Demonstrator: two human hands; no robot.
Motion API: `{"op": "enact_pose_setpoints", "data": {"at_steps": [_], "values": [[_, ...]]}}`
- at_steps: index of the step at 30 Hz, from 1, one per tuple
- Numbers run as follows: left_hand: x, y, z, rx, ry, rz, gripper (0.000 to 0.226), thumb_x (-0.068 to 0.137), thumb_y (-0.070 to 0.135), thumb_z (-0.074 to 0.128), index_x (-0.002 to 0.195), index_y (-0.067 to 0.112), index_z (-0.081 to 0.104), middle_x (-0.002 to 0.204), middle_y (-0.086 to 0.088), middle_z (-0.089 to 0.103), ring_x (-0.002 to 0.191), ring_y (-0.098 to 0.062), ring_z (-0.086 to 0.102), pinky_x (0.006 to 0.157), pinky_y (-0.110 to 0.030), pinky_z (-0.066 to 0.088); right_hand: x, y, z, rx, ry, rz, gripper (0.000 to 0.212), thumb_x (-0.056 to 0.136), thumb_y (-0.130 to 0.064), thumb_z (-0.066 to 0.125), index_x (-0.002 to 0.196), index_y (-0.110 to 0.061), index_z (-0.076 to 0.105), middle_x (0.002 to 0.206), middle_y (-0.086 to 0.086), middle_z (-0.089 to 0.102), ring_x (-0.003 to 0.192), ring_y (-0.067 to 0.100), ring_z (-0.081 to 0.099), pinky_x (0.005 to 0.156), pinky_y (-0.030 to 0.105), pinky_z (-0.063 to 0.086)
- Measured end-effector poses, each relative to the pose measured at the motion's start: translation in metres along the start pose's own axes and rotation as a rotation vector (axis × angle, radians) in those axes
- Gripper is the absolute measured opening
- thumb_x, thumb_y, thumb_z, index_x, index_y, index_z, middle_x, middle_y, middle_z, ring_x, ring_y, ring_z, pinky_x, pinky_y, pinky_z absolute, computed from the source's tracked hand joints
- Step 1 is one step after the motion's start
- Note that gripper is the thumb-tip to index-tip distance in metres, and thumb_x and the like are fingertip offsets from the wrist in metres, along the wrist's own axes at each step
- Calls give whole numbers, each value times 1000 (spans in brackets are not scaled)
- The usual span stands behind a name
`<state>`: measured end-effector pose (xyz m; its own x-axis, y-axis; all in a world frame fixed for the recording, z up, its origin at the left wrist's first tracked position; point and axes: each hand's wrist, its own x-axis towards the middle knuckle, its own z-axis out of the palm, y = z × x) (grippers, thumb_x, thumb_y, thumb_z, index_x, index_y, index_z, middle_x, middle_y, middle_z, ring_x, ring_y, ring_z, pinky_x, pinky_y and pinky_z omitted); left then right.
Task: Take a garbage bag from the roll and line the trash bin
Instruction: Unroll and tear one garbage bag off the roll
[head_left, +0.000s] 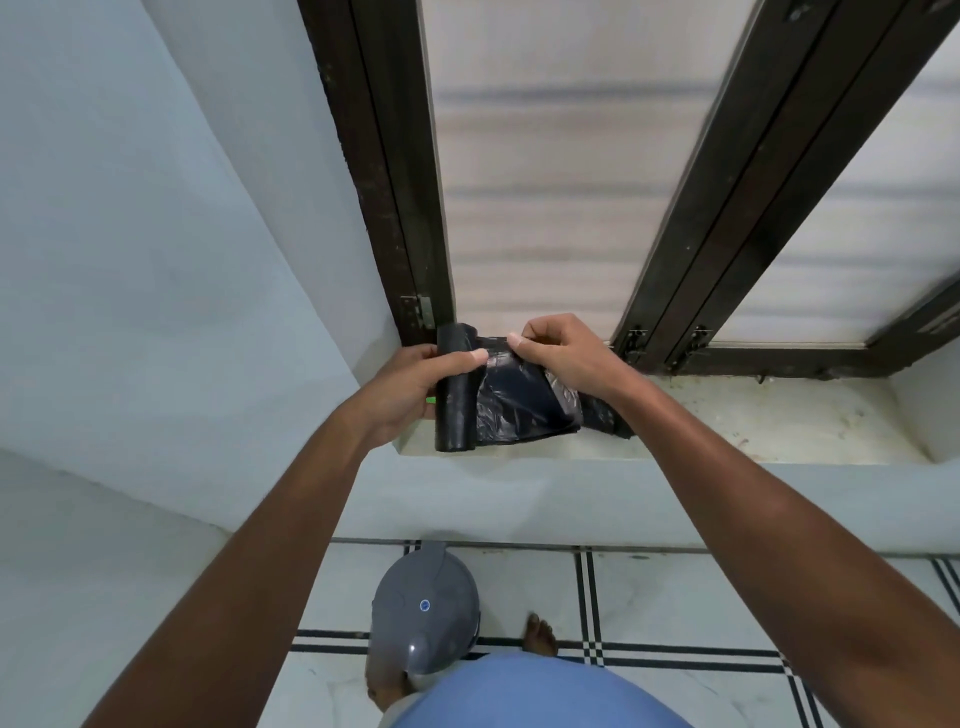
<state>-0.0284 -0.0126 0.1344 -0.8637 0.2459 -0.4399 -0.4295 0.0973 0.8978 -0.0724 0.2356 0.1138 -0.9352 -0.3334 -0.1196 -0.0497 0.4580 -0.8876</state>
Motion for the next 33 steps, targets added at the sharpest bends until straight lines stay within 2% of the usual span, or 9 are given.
{"op": "enact_pose_setpoints", "data": {"at_steps": [5,8,13,17,20,24,28,30,33], "values": [[3,-4,12,-49,13,3,51,85,34,82,131,14,70,125,-11,79,123,-32,73,109,-51,58,-2,-3,-6,-54,20,-58,25,109,-33,71,90,-18,76,79,-6,76,72,5,67,69,21,53],[3,-2,17,-108,67,1,38,85,29,76,119,13,72,111,-10,80,113,-31,74,97,-44,60,-1,-1,-5,-107,44,-71,25,107,-32,73,86,-20,76,80,1,77,72,6,65,70,25,52],[0,2,27,-87,174,64,28,97,37,75,111,13,78,113,-16,81,111,-34,78,101,-47,59,-2,-7,-8,-125,45,-65,38,104,-26,75,69,-20,64,60,-13,56,57,6,48,60,26,41],[1,2,34,-43,225,82,29,101,41,72,115,17,76,111,-10,80,108,-29,77,92,-40,61,-3,-14,-9,8,-5,-65,34,104,-11,73,72,-7,64,54,-15,50,49,2,41,54,18,34],[0,3,37,-54,281,89,23,100,38,73,111,18,76,109,-11,80,106,-28,77,90,-41,62,-2,-20,-9,37,-26,-74,23,105,-14,74,91,4,73,59,-13,57,51,2,46,55,18,37],[-2,6,38,-55,346,122,25,97,37,76,107,15,81,103,-11,81,99,-25,79,88,-40,63,-1,-22,-5,-4,-15,-95,31,106,-37,75,93,-10,80,64,-12,62,57,4,51,58,23,41],[-1,5,41,-65,390,133,27,96,35,76,103,9,80,104,-14,80,92,-21,79,80,-34,63,-1,-18,2,-9,-9,-116,24,106,-31,74,90,-14,80,73,1,76,67,6,64,68,29,52],[1,3,43,-70,431,124,23,95,37,77,99,15,80,101,-11,81,95,-24,79,82,-37,64,-2,-17,4,34,15,-122,20,106,-28,74,94,-14,81,84,9,82,74,10,71,74,34,58],[4,0,47,-98,488,121,21,92,40,79,93,19,81,93,-4,83,94,-23,80,82,-38,64,-1,-16,8,21,66,-165,16,103,-31,76,96,-18,82,89,4,84,81,23,78,80,41,62]]}}
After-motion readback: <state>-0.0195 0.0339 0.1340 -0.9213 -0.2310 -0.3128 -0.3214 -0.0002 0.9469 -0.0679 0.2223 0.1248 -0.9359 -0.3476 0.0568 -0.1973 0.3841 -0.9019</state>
